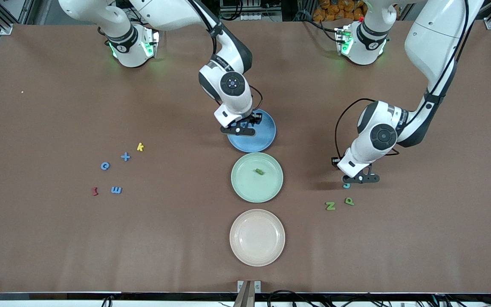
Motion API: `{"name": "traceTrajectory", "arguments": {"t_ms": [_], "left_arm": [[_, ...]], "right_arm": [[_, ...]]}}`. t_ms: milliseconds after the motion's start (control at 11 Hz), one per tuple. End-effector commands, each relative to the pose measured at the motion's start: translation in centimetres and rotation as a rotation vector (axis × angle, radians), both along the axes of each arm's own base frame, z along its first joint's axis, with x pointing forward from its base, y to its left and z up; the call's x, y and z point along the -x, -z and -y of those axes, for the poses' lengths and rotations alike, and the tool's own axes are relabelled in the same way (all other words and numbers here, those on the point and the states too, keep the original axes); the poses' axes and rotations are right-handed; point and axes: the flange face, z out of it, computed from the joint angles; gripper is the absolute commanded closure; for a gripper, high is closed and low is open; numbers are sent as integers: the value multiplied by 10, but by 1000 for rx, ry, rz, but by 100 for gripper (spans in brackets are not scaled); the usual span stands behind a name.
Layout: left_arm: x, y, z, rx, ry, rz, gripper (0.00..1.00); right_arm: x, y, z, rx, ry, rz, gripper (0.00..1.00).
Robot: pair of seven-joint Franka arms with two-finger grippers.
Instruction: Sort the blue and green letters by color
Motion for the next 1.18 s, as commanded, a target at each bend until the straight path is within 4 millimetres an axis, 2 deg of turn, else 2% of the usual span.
{"name": "traceTrajectory", "arguments": {"t_ms": [0,182,273,456,547,729,820,912,1003,1094], "left_arm": [[-35,-41,65,31,60,121,100],[-43,-40,119,71,98,145,100],[-43,-39,149,91,99,156,100],[-24,-44,215,124,70,170,100],[-21,-45,233,141,29,173,100],[-19,-42,248,155,-8,170,100],[-12,-38,257,155,-15,162,91],[-10,-33,258,153,-42,155,1],[-4,-33,267,156,-61,153,0],[-2,-36,273,160,-79,157,0]], "right_arm": [[-37,-9,34,31,90,-46,0],[-69,-18,75,54,157,-77,0],[-87,-26,103,73,184,-93,0],[-127,-40,166,125,140,-47,0],[-145,-48,195,127,136,-29,0],[-176,-63,257,105,141,-10,0],[-188,-65,290,102,142,-6,0],[-196,-65,315,110,136,1,0],[-205,-61,346,126,160,0,0],[-211,-57,367,138,149,8,0]]}}
